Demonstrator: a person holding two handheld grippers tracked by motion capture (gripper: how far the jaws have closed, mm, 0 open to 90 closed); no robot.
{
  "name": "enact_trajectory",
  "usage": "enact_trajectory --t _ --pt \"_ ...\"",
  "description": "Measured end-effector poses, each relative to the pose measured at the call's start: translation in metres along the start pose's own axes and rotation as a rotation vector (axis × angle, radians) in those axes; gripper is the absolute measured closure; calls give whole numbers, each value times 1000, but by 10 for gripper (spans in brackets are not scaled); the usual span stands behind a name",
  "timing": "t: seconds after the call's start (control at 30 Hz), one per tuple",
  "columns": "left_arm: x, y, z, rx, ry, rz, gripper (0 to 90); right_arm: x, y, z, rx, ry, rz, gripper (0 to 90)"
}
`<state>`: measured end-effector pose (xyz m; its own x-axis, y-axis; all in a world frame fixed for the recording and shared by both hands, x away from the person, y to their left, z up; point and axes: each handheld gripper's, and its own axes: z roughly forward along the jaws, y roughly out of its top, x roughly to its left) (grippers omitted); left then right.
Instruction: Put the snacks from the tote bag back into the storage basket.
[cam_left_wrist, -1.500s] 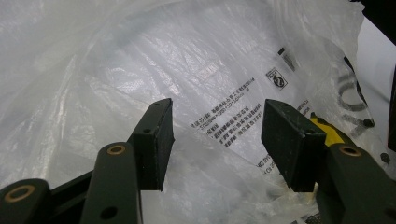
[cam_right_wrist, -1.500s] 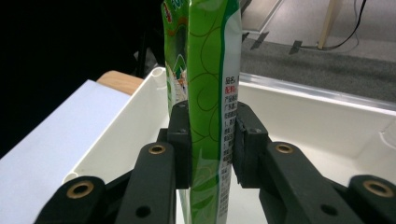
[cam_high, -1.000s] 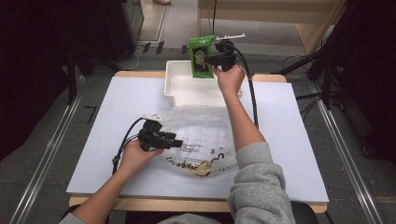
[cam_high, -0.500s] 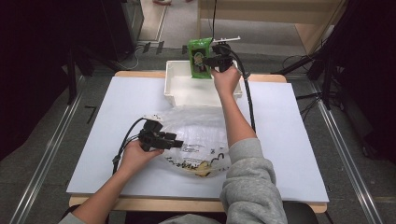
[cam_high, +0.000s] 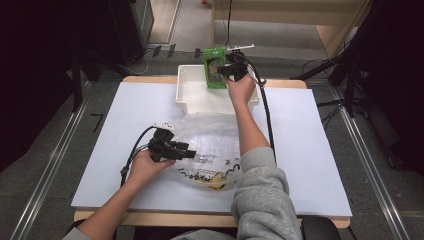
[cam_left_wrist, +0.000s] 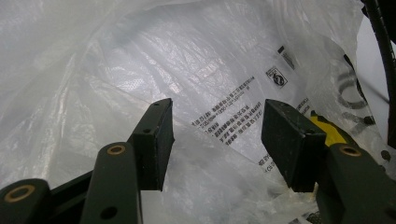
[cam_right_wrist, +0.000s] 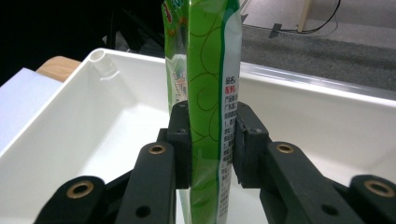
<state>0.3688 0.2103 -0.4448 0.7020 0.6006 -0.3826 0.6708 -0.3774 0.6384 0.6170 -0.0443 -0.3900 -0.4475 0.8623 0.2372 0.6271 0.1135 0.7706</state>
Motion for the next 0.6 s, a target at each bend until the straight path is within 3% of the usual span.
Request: enact_trajectory --t 0.2,0.6 --pt "0 0 0 4 1 2 449 -1 -4 6 20 -12 -17 734" --pt "-1 0 2 10 2 3 449 -8 -12 9 12 15 35 731"
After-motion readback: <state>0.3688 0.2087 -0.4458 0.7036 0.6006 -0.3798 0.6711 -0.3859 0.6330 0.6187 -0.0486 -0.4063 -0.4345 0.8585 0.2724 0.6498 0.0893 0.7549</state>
